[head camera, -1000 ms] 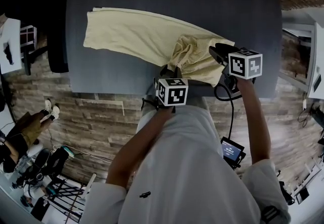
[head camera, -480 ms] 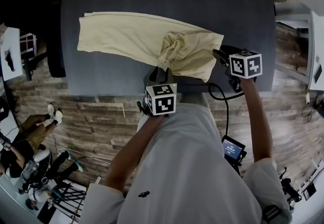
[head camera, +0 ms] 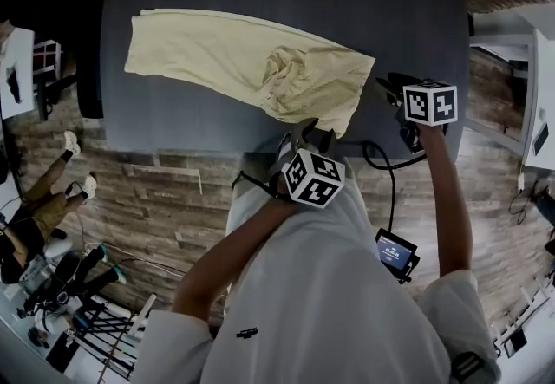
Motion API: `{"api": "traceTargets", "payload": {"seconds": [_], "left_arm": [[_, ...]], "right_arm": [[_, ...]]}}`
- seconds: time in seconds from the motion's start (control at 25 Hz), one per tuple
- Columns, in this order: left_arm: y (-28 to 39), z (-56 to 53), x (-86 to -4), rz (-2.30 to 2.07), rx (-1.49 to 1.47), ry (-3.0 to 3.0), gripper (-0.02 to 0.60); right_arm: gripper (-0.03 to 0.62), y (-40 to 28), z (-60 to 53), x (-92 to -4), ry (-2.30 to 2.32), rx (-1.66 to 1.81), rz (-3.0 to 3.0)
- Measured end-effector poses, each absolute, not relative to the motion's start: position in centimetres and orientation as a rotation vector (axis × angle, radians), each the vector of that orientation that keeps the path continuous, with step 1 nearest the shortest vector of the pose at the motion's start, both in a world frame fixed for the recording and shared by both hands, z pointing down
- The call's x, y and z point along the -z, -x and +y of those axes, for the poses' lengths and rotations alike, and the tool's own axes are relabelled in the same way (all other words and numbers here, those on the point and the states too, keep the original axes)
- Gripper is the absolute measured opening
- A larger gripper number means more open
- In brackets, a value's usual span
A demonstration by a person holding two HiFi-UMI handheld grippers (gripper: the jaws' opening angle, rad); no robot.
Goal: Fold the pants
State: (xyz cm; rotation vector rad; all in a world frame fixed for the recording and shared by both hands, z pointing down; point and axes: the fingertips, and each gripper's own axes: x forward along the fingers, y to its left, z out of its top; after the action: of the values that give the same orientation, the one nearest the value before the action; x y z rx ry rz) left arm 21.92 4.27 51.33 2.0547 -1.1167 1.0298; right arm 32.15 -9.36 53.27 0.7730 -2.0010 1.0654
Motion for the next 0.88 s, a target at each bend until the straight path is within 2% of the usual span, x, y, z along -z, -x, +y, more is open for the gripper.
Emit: {"api": "traceTargets", "payload": {"seconds": [0.28, 0.4, 0.52, 0.56, 0.64, 0.76, 0.8, 0.84, 0.88], "left_arm": [[-27.1, 5.1, -54.8, -1.033, -1.174, -2.114, 0.161], [-27.9, 5.7, -56.9, -1.013, -1.252, -2.083, 0.201], [-28.0, 6.1, -58.8, -1.009, -1.339, -2.056, 0.221], [-27.8, 6.1, -59.2, -1.025, -1.355, -2.043, 0.218], [-27.1, 5.8, -59.5, -1.082, -1.363, -2.01, 0.143], [-26.6, 5.5, -59.5, -1.112, -1.338, -1.981, 0.092], [-26.6, 5.6, -59.6, -1.104, -1.332, -1.978, 0.069], [-26.6, 5.7, -59.6, -1.093, -1.327, -1.975, 0.053], [-26.6, 5.8, -59.5, -1.083, -1.319, -1.972, 0.044]], "right_arm": [[0.187, -30.8, -11.5, -54.7, -0.715, -1.137, -2.056], [0.235, -30.0, -11.7, -55.7, -0.677, -1.193, -2.06], [0.244, -29.5, -12.3, -56.9, -0.666, -1.271, -2.047], [0.244, -29.3, -12.5, -57.2, -0.664, -1.296, -2.041], [0.242, -29.0, -12.8, -57.7, -0.657, -1.325, -2.028], [0.198, -29.1, -13.0, -58.1, -0.656, -1.307, -2.011], [0.164, -29.1, -12.8, -58.3, -0.651, -1.315, -2.009], [0.089, -29.0, -12.6, -58.4, -0.641, -1.335, -2.011], [0.05, -28.8, -12.3, -58.4, -0.631, -1.358, -2.016]]}}
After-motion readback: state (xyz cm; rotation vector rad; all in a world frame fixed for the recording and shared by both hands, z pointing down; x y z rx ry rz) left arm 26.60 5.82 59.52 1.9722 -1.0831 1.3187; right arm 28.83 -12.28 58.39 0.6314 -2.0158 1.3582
